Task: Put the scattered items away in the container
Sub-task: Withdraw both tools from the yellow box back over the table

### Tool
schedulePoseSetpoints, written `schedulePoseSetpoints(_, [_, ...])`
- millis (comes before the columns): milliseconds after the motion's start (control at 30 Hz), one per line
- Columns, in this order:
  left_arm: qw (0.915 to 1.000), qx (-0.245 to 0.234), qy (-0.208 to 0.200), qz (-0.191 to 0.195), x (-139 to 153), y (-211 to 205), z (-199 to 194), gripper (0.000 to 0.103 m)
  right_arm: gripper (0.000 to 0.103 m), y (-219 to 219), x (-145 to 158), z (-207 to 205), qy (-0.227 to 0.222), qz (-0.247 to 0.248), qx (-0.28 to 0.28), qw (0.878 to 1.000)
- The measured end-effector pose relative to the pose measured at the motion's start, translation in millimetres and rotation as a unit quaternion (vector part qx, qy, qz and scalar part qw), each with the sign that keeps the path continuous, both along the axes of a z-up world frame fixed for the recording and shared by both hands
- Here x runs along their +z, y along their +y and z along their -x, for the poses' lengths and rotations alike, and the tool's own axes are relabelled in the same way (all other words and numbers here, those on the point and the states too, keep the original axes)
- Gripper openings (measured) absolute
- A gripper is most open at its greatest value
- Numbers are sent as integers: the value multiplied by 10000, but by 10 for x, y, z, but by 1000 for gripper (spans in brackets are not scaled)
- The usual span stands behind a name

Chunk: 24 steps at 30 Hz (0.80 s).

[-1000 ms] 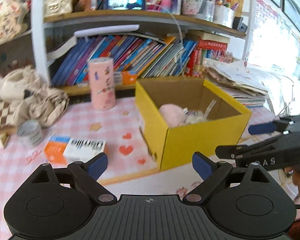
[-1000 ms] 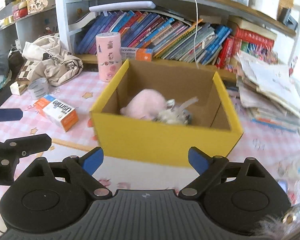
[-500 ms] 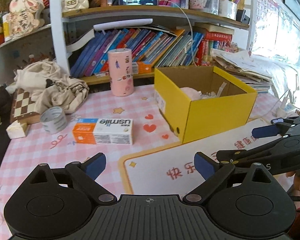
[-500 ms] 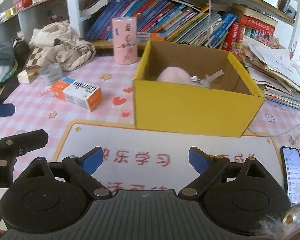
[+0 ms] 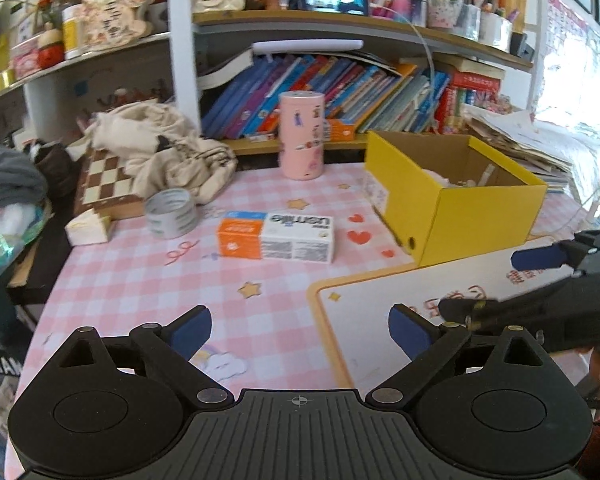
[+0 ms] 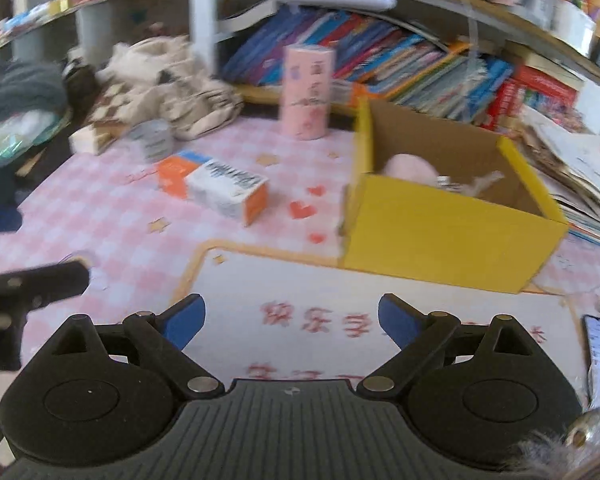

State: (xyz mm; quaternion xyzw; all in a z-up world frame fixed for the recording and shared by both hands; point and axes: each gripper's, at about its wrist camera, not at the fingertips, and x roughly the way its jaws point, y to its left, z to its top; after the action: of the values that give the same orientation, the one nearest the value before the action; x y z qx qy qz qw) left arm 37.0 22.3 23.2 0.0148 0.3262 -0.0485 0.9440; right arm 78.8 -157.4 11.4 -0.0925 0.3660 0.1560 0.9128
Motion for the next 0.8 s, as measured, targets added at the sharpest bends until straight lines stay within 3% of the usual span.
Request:
schedulePoseSetpoints(167, [9999, 159, -46, 19, 8, 165, 93, 97, 97, 258, -23, 82, 57, 100, 351, 9993])
schedulePoseSetpoints(800, [9981, 580, -184, 137, 27, 566, 210, 98, 99, 719, -1, 132, -10, 313, 823, 9961])
